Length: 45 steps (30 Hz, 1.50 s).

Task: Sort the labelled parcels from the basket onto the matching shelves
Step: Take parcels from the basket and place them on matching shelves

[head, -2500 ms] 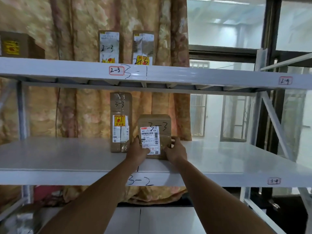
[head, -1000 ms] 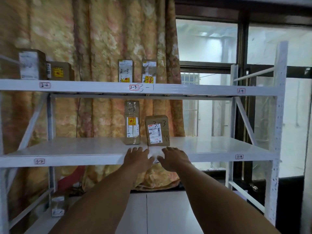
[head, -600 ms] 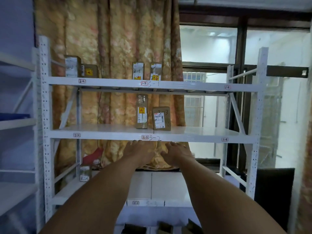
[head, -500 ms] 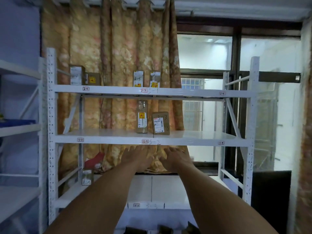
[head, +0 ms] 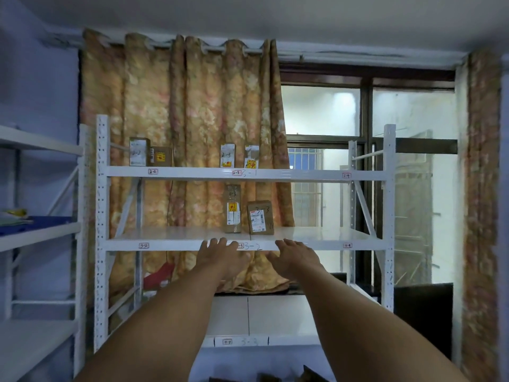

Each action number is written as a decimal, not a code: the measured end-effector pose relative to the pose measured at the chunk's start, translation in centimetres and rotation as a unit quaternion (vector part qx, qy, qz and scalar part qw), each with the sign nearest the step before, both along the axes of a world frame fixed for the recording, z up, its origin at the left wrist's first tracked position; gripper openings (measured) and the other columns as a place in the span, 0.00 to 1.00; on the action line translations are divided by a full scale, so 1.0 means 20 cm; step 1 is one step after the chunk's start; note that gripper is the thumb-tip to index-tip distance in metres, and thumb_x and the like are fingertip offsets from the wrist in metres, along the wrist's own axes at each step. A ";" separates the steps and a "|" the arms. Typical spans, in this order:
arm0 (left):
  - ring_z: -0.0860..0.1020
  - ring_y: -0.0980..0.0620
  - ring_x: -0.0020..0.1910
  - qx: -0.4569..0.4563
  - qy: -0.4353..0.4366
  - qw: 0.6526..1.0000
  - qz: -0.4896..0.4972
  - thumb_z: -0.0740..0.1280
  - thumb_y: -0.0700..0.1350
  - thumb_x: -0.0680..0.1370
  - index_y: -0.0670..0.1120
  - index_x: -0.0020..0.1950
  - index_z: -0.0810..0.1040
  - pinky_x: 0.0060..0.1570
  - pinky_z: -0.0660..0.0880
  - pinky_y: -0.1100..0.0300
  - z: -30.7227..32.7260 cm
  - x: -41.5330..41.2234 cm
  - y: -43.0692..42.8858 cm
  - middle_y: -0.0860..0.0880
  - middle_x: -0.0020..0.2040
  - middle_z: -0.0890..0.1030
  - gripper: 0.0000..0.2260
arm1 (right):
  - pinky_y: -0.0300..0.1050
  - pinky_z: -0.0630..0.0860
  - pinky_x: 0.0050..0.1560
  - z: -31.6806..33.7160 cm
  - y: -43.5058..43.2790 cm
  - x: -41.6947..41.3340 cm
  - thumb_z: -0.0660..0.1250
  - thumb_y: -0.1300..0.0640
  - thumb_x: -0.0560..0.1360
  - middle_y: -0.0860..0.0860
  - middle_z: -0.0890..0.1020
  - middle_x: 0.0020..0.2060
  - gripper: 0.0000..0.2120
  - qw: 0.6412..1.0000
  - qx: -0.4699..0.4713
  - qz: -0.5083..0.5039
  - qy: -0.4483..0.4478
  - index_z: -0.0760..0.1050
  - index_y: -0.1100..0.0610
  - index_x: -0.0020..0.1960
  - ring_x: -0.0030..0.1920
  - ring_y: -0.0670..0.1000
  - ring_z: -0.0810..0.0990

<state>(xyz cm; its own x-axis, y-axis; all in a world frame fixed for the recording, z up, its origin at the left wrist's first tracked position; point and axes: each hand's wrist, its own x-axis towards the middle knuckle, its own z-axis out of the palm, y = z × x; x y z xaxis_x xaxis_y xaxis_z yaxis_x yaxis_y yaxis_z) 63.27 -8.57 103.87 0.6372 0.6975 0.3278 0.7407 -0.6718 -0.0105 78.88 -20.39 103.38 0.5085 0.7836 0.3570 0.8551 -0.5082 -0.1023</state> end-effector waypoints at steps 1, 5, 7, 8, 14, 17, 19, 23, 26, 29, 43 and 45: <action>0.60 0.44 0.77 -0.001 -0.001 1.000 0.001 0.48 0.66 0.81 0.54 0.79 0.64 0.77 0.53 0.44 0.00 -0.02 -0.01 0.47 0.79 0.64 0.30 | 0.59 0.63 0.77 0.00 -0.01 -0.02 0.49 0.34 0.83 0.51 0.63 0.81 0.32 1.000 0.002 -0.003 0.000 0.59 0.49 0.82 0.80 0.58 0.62; 0.60 0.44 0.78 0.002 0.004 1.000 0.003 0.48 0.68 0.81 0.54 0.79 0.62 0.77 0.53 0.44 0.01 -0.12 -0.01 0.47 0.79 0.63 0.31 | 0.59 0.63 0.76 0.00 -0.03 -0.13 0.49 0.35 0.83 0.52 0.65 0.80 0.31 1.000 0.007 -0.002 -0.006 0.60 0.50 0.81 0.79 0.58 0.63; 0.60 0.44 0.77 0.006 0.005 1.000 0.003 0.48 0.68 0.81 0.54 0.79 0.62 0.77 0.53 0.44 0.02 -0.16 -0.02 0.47 0.79 0.64 0.31 | 0.59 0.62 0.77 0.00 -0.03 -0.18 0.49 0.35 0.83 0.52 0.64 0.81 0.32 1.000 0.006 -0.001 -0.007 0.59 0.50 0.82 0.80 0.58 0.62; 0.60 0.44 0.77 0.008 0.008 1.000 0.002 0.48 0.68 0.81 0.54 0.79 0.62 0.77 0.54 0.44 0.03 -0.18 -0.02 0.47 0.79 0.64 0.31 | 0.59 0.62 0.77 0.01 -0.03 -0.20 0.49 0.34 0.83 0.52 0.63 0.81 0.32 1.000 0.005 0.001 -0.002 0.58 0.50 0.82 0.80 0.58 0.61; 0.60 0.44 0.77 0.012 0.006 1.000 0.011 0.48 0.67 0.81 0.54 0.79 0.63 0.77 0.53 0.44 0.02 -0.31 0.00 0.47 0.79 0.64 0.30 | 0.59 0.60 0.78 0.01 0.05 -0.35 0.49 0.34 0.83 0.51 0.61 0.82 0.32 1.000 -0.005 0.021 -0.004 0.57 0.49 0.83 0.81 0.58 0.59; 0.60 0.44 0.77 0.010 0.008 0.999 0.031 0.48 0.67 0.81 0.54 0.79 0.63 0.77 0.52 0.44 0.01 -0.42 0.08 0.47 0.79 0.63 0.30 | 0.59 0.60 0.77 0.01 0.10 -0.44 0.49 0.35 0.84 0.52 0.61 0.82 0.32 0.999 -0.011 0.041 -0.012 0.57 0.49 0.83 0.81 0.58 0.59; 0.59 0.44 0.78 0.001 0.004 0.999 0.046 0.48 0.67 0.81 0.54 0.80 0.62 0.78 0.52 0.44 0.00 -0.49 0.12 0.47 0.80 0.62 0.31 | 0.58 0.59 0.77 0.01 0.15 -0.51 0.49 0.36 0.84 0.52 0.60 0.82 0.32 0.998 -0.019 0.057 -0.010 0.57 0.50 0.83 0.81 0.57 0.59; 0.61 0.43 0.77 -0.004 0.001 0.997 0.075 0.48 0.66 0.81 0.53 0.79 0.64 0.77 0.54 0.44 -0.03 -0.64 0.19 0.46 0.79 0.64 0.30 | 0.57 0.58 0.78 -0.01 0.31 -0.64 0.48 0.35 0.84 0.52 0.59 0.82 0.32 0.996 -0.033 0.083 -0.012 0.56 0.50 0.83 0.81 0.57 0.57; 0.60 0.41 0.78 -0.012 -0.004 0.995 0.099 0.50 0.65 0.82 0.54 0.78 0.65 0.76 0.56 0.44 -0.08 -0.78 0.24 0.45 0.80 0.64 0.28 | 0.57 0.55 0.79 -0.04 0.44 -0.77 0.48 0.36 0.84 0.51 0.56 0.83 0.32 0.992 -0.047 0.118 -0.007 0.54 0.50 0.84 0.82 0.57 0.55; 0.56 0.41 0.80 -0.039 -0.009 0.988 0.148 0.50 0.66 0.82 0.54 0.80 0.61 0.78 0.52 0.43 -0.16 -1.00 0.29 0.45 0.82 0.58 0.29 | 0.57 0.52 0.79 -0.08 0.57 -0.95 0.48 0.38 0.85 0.52 0.57 0.83 0.30 0.983 -0.063 0.170 -0.001 0.55 0.50 0.83 0.82 0.57 0.54; 0.62 0.41 0.78 -0.116 -0.001 0.881 0.458 0.47 0.68 0.81 0.52 0.79 0.63 0.76 0.56 0.43 -0.80 -2.49 0.19 0.44 0.79 0.64 0.31 | 0.55 0.62 0.77 -0.60 1.01 -2.24 0.48 0.35 0.85 0.55 0.63 0.81 0.33 0.874 -0.148 0.461 -0.029 0.59 0.53 0.82 0.78 0.59 0.64; 0.61 0.42 0.78 -0.145 -0.009 0.857 0.495 0.47 0.67 0.81 0.52 0.79 0.63 0.76 0.56 0.43 -0.96 -2.69 0.12 0.44 0.79 0.64 0.31 | 0.56 0.62 0.77 -0.74 1.04 -2.48 0.49 0.36 0.85 0.54 0.63 0.81 0.33 0.848 -0.169 0.502 -0.026 0.59 0.54 0.82 0.78 0.59 0.63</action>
<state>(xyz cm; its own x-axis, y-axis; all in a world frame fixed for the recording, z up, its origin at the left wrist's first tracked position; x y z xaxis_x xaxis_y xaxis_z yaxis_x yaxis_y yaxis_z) 9.40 -6.16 84.72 -0.3158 0.9473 0.0532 0.9476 0.3121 0.0675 29.21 0.45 88.60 -0.4850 0.8741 0.0271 0.8730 0.4857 -0.0444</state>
